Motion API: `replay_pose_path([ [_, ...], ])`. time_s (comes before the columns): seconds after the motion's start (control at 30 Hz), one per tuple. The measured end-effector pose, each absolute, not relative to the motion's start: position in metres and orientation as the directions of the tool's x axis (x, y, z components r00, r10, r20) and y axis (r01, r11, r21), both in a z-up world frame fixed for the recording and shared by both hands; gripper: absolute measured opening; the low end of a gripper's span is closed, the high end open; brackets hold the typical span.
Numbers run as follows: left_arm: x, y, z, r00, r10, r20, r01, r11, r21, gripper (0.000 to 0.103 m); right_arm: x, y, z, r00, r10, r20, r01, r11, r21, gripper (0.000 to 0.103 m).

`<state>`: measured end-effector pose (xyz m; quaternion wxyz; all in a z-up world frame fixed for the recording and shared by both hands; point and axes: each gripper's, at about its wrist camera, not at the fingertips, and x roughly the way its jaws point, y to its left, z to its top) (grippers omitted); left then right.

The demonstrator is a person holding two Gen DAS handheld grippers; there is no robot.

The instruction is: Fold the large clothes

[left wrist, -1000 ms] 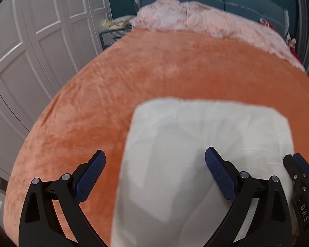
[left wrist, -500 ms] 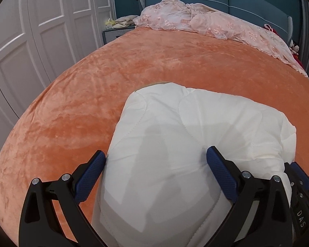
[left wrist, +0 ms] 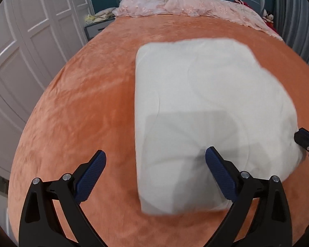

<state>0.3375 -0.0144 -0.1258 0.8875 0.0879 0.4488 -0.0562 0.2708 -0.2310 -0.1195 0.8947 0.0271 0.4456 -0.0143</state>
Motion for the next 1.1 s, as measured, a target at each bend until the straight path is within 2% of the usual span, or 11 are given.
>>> replay_pose_path([
  [0.4,0.335,-0.013,-0.142,0.605,-0.016,-0.796,0.129,0.988,0.079,0.097,0.271,-0.209,-0.153,0.626,-0.097,-0.773,0.081,0.995,-0.059,0.012],
  [0.67,0.323,-0.02,-0.125,0.625,0.033,-0.78,0.131,0.981,0.146,0.096,0.25,-0.208,-0.127,0.644,-0.101,-0.759,0.107,0.993,-0.042,0.015],
  [0.83,0.292,-0.018,-0.106,0.638,0.042,-0.769,0.146,0.974,0.175,0.095,0.215,-0.208,-0.097,0.643,-0.119,-0.756,0.125,0.991,-0.049,0.03],
  [0.9,0.276,-0.017,-0.096,0.647,0.043,-0.761,0.145,0.973,0.178,0.095,0.198,-0.209,-0.088,0.648,-0.125,-0.751,0.136,0.99,-0.047,0.042],
  [1.03,0.249,-0.014,-0.083,0.657,0.036,-0.753,0.145,0.974,0.173,0.095,0.169,-0.211,-0.073,0.651,-0.129,-0.748,0.159,0.987,-0.031,0.05],
  [1.1,0.233,-0.013,-0.079,0.658,0.041,-0.752,0.144,0.973,0.179,0.095,0.151,-0.21,-0.068,0.651,-0.138,-0.746,0.173,0.984,-0.031,0.058],
])
